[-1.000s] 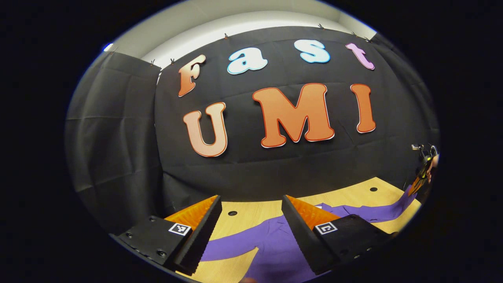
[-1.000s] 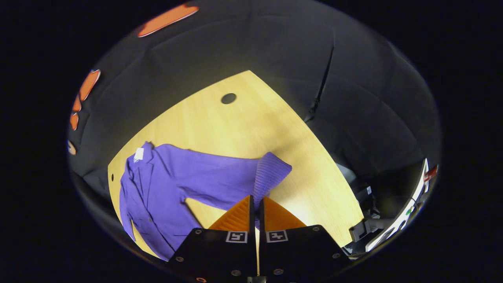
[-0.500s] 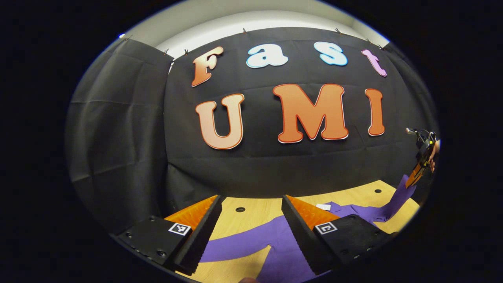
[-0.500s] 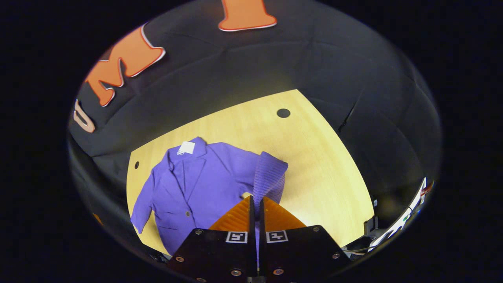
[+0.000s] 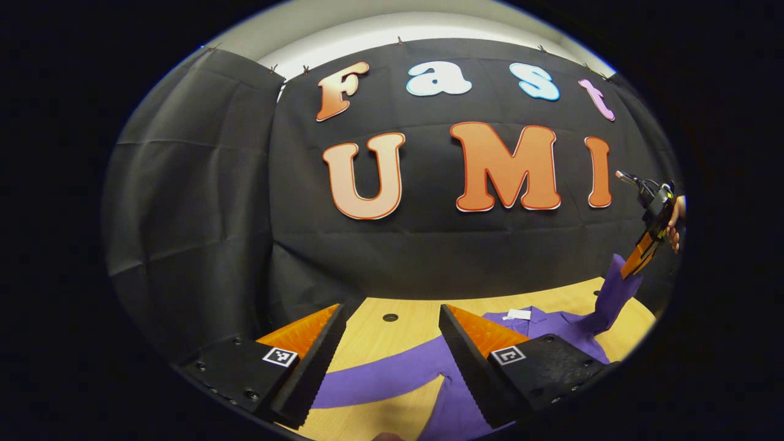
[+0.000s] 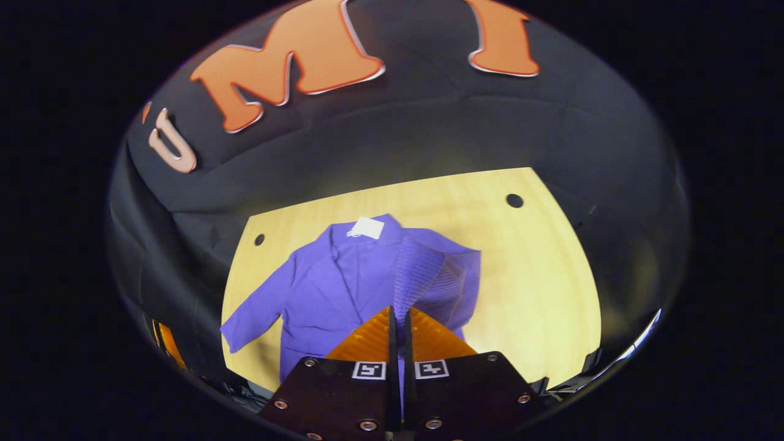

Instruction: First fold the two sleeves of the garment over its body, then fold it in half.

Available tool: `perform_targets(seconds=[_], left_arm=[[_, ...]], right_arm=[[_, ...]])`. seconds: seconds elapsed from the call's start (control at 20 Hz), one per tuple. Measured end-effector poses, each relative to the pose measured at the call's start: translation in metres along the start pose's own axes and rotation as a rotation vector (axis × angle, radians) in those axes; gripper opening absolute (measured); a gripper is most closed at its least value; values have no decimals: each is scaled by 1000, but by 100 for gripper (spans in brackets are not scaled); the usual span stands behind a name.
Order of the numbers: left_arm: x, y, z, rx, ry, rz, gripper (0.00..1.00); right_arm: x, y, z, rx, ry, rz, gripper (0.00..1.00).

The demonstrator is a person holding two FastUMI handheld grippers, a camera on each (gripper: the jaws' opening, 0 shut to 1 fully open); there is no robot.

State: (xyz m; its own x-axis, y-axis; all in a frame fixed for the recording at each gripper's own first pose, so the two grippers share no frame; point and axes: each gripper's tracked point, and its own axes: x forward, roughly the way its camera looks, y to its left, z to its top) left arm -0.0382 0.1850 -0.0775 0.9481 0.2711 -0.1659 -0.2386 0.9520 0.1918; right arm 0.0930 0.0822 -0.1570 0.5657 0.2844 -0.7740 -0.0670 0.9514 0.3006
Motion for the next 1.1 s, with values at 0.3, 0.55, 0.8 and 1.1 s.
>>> perform_targets(seconds=[0.3, 0.55, 0.8, 1.1], left_arm=[[6, 46, -11, 21, 24, 50, 99], [17, 67, -18, 30, 38, 76, 99], [24, 71, -29, 42, 72, 76, 99], [39, 80, -51, 20, 137, 116, 99]], right_arm=[[21, 78, -6, -19, 22, 122, 2], [35, 114, -4, -9, -14, 194, 3], [44, 140, -3, 29, -31, 256, 5], [25, 148, 15, -5, -145, 335, 43]])
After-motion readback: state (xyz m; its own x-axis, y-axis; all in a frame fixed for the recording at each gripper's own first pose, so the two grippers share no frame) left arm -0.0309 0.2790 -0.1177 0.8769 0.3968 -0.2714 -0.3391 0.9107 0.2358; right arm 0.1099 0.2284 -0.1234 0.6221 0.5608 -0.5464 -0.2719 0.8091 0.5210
